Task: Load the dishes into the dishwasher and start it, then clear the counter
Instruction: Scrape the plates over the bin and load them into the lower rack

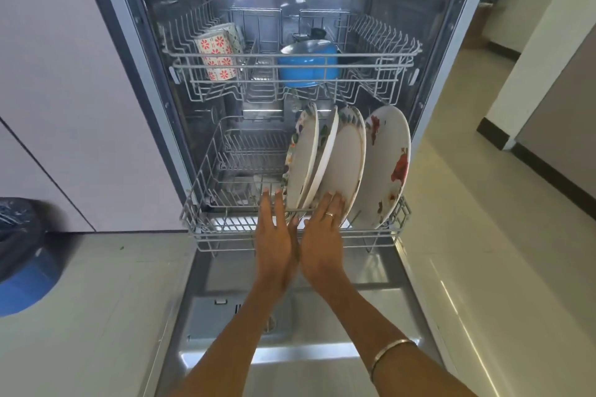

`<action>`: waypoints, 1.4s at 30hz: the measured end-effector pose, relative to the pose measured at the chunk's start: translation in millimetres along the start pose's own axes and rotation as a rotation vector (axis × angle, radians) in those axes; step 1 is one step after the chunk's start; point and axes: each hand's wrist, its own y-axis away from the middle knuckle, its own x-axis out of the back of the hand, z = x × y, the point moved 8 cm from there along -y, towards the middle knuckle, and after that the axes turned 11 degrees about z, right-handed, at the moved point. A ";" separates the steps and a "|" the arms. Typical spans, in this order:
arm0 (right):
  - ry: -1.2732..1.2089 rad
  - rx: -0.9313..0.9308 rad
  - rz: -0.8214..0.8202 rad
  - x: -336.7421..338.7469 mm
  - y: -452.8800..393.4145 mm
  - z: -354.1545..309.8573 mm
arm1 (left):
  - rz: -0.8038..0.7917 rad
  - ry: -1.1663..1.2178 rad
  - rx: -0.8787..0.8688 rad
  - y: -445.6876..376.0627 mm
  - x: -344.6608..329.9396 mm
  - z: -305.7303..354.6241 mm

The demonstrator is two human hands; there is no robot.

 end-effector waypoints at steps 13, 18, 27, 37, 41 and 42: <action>0.182 0.070 0.016 -17.7 -33.8 -6.1 | 0.032 -0.096 -0.089 -28.6 -20.1 -10.6; 0.019 0.018 0.035 -10.8 -47.3 -9.6 | 0.004 -0.113 -0.103 -43.8 -30.9 -15.2; 0.004 0.054 0.019 -26.5 -77.4 -14.9 | -0.016 -0.171 -0.099 -73.1 -54.1 -28.2; 0.148 0.147 0.044 -54.4 -119.6 -21.6 | 0.054 -0.226 -0.202 -108.4 -73.7 -30.8; 0.114 0.100 0.050 -62.1 -137.4 -21.6 | 0.096 -0.235 -0.264 -120.8 -75.5 -26.1; 0.161 0.125 0.054 -65.5 -141.3 -23.5 | 0.098 -0.247 -0.263 -123.9 -75.3 -25.2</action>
